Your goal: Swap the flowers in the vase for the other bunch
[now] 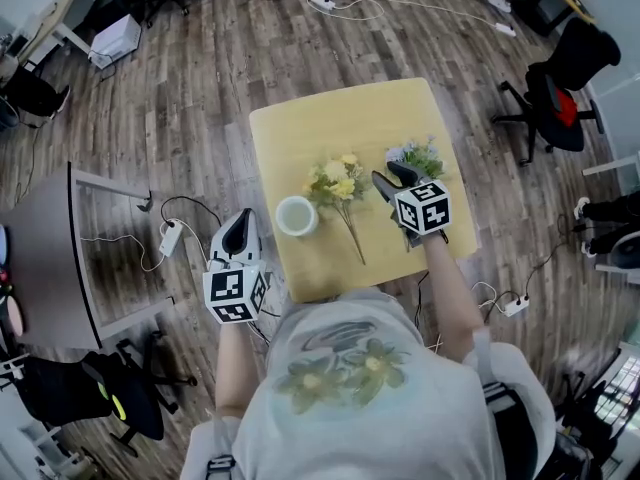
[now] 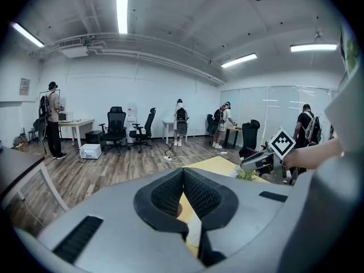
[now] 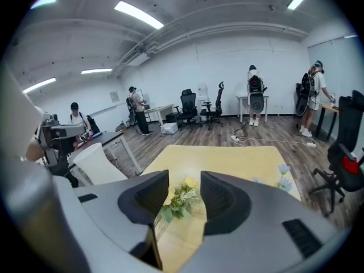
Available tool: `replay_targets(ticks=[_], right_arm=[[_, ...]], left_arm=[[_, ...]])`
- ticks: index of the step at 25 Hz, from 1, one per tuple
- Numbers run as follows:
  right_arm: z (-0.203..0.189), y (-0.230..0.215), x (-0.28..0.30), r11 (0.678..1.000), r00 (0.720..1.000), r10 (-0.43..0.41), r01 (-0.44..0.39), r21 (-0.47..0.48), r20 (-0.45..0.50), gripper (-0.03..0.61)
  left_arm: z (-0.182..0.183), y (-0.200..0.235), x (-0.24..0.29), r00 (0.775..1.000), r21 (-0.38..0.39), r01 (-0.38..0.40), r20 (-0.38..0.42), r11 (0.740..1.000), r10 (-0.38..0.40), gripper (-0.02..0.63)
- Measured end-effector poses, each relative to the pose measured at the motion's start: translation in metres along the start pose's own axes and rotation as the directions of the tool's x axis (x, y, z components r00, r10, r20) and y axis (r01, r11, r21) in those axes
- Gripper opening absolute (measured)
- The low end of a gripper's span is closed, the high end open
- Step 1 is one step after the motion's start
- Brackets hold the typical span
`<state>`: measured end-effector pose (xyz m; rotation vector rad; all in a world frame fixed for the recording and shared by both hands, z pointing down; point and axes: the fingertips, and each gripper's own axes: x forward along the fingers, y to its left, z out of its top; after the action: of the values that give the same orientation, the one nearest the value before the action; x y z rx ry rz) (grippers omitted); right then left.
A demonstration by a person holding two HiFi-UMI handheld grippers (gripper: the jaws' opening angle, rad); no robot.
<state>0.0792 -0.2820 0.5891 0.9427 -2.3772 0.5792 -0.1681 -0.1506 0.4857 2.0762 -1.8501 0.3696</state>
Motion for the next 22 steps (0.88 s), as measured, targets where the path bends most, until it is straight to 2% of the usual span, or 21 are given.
replay_targets(ticks=[6, 12, 22], right_arm=[[-0.013, -0.037, -0.033, 0.994, 0.995, -0.093, 0.091, 0.067, 0.031, 0.176], [-0.026, -0.064, -0.046, 0.985, 0.989, -0.15, 0.148, 0.094, 0.014, 0.178], [-0.064, -0.102, -0.034, 0.958, 0.966, -0.238, 0.251, 0.142, -0.1, 0.227]], left_arm=[[0.004, -0.009, 0.001, 1.0, 0.01, 0.015, 0.007, 1.0, -0.015, 0.017], [0.007, -0.015, 0.006, 1.0, 0.02, 0.017, 0.002, 1.0, -0.017, 0.017], [0.006, -0.018, 0.008, 1.0, 0.021, 0.006, -0.012, 1.0, -0.006, 0.017]])
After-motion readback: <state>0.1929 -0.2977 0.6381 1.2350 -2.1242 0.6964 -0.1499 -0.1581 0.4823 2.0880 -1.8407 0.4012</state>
